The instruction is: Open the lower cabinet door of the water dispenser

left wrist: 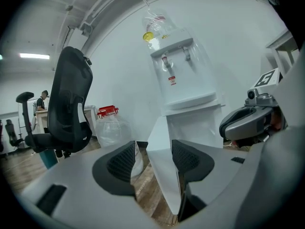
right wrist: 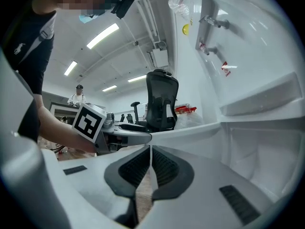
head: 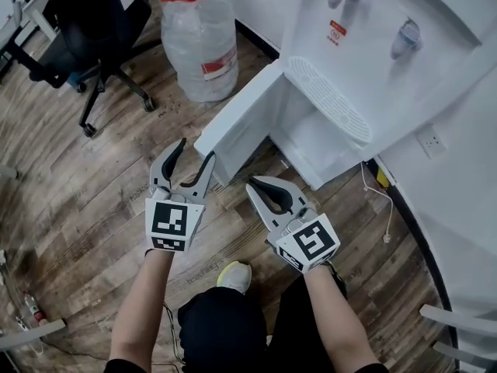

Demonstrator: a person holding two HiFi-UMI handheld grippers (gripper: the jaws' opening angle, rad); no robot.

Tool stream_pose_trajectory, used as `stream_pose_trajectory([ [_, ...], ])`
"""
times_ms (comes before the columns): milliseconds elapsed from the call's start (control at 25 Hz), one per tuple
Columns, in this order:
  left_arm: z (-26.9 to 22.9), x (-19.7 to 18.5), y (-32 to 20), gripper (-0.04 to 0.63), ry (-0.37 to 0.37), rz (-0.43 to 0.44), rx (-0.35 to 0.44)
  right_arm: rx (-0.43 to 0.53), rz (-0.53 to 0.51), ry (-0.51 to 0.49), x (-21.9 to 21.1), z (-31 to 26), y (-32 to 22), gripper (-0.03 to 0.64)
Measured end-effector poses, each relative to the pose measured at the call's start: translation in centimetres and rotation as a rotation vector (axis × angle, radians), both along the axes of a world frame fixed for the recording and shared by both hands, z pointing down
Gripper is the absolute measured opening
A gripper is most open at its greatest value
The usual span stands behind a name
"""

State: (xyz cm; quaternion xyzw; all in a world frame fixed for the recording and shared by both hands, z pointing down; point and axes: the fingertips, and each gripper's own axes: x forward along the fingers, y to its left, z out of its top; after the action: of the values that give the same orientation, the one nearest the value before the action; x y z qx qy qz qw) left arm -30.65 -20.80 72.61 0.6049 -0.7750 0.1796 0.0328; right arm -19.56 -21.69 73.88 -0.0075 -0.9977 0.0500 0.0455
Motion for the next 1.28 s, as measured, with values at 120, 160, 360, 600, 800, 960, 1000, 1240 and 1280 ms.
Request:
stream_pose_trajectory([
  [120,0.1,-0.8,0.1,0.252,0.003,-0.012,0.001,-0.005,-0.008,0.004,-0.7,0.1,0.3,0.026],
  [160,0.1,-1.0,0.1,0.252,0.003,-0.014,0.001,-0.007,-0.010,0.005,-0.9,0.2,0.3,0.025],
  [360,0.2,-2.3,0.3,0.252,0.002,-0.028,-0.002,-0.012,-0.028,0.005,-2.1,-0.1,0.6,0.023],
  [600,0.2,-3.7,0.3,0.252,0.005,-0.041,-0.002,-0.008,-0.033,0.006,-3.5,-0.3,0.5,0.023],
  [800,0.3,-5.0,0.3,0.252,0.010,-0.055,0.003,-0.008,-0.031,0.009,-4.2,-0.4,0.3,0.023],
  [960,0.4,-5.9,0.2,0.250,0.009,-0.064,0.001,-0.018,-0.033,0.010,-4.8,-0.2,0.0,0.023],
  [1000,0.4,-6.1,0.1,0.250,0.009,-0.065,0.000,-0.021,-0.033,0.010,-5.0,-0.1,-0.1,0.023],
  [1240,0.5,-7.7,-0.2,0.249,0.007,-0.078,-0.003,-0.028,-0.034,0.013,-6.0,0.1,-0.3,0.023],
  [1280,0.5,-8.0,-0.3,0.249,0.006,-0.081,-0.004,-0.027,-0.035,0.017,-6.2,0.2,-0.3,0.023],
])
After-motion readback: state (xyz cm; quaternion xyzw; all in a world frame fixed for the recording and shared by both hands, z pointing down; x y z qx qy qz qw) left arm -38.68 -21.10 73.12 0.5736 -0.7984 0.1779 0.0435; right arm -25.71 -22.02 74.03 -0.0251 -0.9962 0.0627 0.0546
